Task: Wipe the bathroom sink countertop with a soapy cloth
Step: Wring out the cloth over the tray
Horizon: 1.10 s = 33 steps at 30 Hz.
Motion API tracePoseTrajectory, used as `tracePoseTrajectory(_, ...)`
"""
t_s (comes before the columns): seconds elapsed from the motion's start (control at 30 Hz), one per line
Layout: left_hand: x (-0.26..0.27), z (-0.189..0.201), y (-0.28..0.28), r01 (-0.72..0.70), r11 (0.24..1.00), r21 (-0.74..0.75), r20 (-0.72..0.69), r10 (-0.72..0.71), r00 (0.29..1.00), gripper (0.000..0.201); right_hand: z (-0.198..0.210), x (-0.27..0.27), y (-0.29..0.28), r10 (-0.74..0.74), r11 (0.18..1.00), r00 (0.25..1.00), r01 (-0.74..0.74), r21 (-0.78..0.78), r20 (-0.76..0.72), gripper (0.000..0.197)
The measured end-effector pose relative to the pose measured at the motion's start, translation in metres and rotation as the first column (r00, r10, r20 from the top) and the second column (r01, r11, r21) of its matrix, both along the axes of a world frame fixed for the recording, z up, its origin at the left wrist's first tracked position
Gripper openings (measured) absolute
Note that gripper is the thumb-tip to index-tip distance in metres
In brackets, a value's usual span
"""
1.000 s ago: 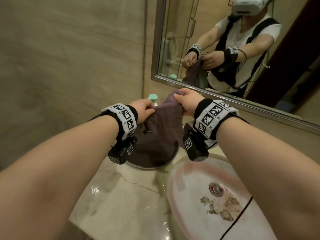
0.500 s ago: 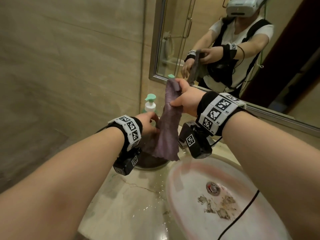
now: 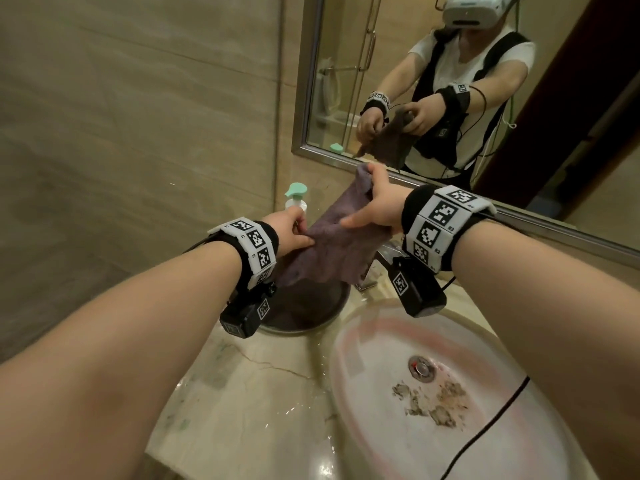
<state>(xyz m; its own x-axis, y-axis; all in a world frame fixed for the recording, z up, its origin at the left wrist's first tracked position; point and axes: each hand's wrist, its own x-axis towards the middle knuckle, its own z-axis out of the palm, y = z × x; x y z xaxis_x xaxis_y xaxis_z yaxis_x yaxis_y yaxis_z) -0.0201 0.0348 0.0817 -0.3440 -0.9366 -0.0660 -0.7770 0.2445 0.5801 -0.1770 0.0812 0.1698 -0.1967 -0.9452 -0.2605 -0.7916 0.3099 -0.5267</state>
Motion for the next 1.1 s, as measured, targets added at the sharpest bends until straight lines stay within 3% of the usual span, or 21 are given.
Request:
tracePoseTrajectory(0.1, 0.006, 0.003, 0.000, 0.008, 1.000, -0.016, 0.049, -0.007, 0.999, 0.030, -0.002, -0.001, 0.003, 0.028, 0.997, 0.991, -0.019, 0.071, -0.128, 0.111)
tracePoseTrajectory(0.2, 0.007, 0.007, 0.002, 0.017, 1.000, -0.004, 0.120, -0.016, 0.993, 0.016, -0.008, 0.002, -0.003, -0.028, 1.000, 0.978, 0.030, 0.009, -0.209, 0.108)
tracePoseTrajectory(0.23, 0.007, 0.009, 0.003, 0.020, 1.000, -0.001, 0.149, -0.020, 0.989, 0.021, -0.011, 0.003, -0.006, -0.058, 0.998, 0.974, 0.053, -0.031, -0.221, 0.106)
tracePoseTrajectory(0.43, 0.002, 0.020, 0.005, 0.072, 0.997, 0.019, 0.309, -0.074, 0.948, 0.036, -0.009, 0.004, -0.011, -0.179, 0.970, 0.977, 0.156, -0.184, -0.119, 0.091)
tracePoseTrajectory(0.5, 0.003, 0.021, 0.005, 0.083, 0.996, 0.025, 0.320, -0.087, 0.944, 0.037, -0.008, 0.002, -0.008, -0.136, 0.981, 0.968, 0.102, -0.165, -0.212, 0.074)
tracePoseTrajectory(0.6, 0.005, 0.024, 0.006, 0.099, 0.995, 0.027, 0.341, -0.102, 0.935, 0.033, -0.005, 0.002, 0.000, 0.061, 0.998, 0.918, -0.065, 0.002, -0.391, 0.046)
tracePoseTrajectory(0.67, 0.006, 0.023, 0.005, 0.109, 0.994, 0.017, 0.338, -0.108, 0.935, 0.023, -0.003, 0.001, 0.004, 0.166, 0.986, 0.885, -0.136, 0.099, -0.434, 0.043)
tracePoseTrajectory(0.83, 0.006, 0.026, 0.005, 0.112, 0.994, -0.007, 0.353, -0.103, 0.930, 0.044, -0.002, 0.002, 0.005, 0.302, 0.952, 0.773, -0.273, 0.137, -0.558, 0.034)
tracePoseTrajectory(0.9, 0.005, 0.033, 0.008, 0.114, 0.993, 0.003, 0.341, -0.109, 0.934, 0.031, -0.002, 0.004, 0.003, 0.313, 0.948, 0.746, -0.286, 0.142, -0.587, 0.032)
tracePoseTrajectory(0.93, 0.005, 0.034, 0.009, 0.128, 0.992, 0.007, 0.331, -0.123, 0.936, 0.026, -0.003, 0.004, 0.003, 0.309, 0.949, 0.739, -0.282, 0.142, -0.599, 0.033)
tracePoseTrajectory(1.03, 0.011, 0.034, 0.014, 0.120, 0.991, 0.055, 0.326, -0.132, 0.936, 0.053, -0.009, 0.008, 0.006, 0.319, 0.945, 0.760, -0.298, 0.133, -0.566, 0.030)
tracePoseTrajectory(1.1, 0.014, 0.037, 0.015, 0.136, 0.989, 0.057, 0.324, -0.148, 0.934, 0.052, -0.010, 0.006, 0.006, 0.322, 0.941, 0.772, -0.325, 0.095, -0.548, 0.028)
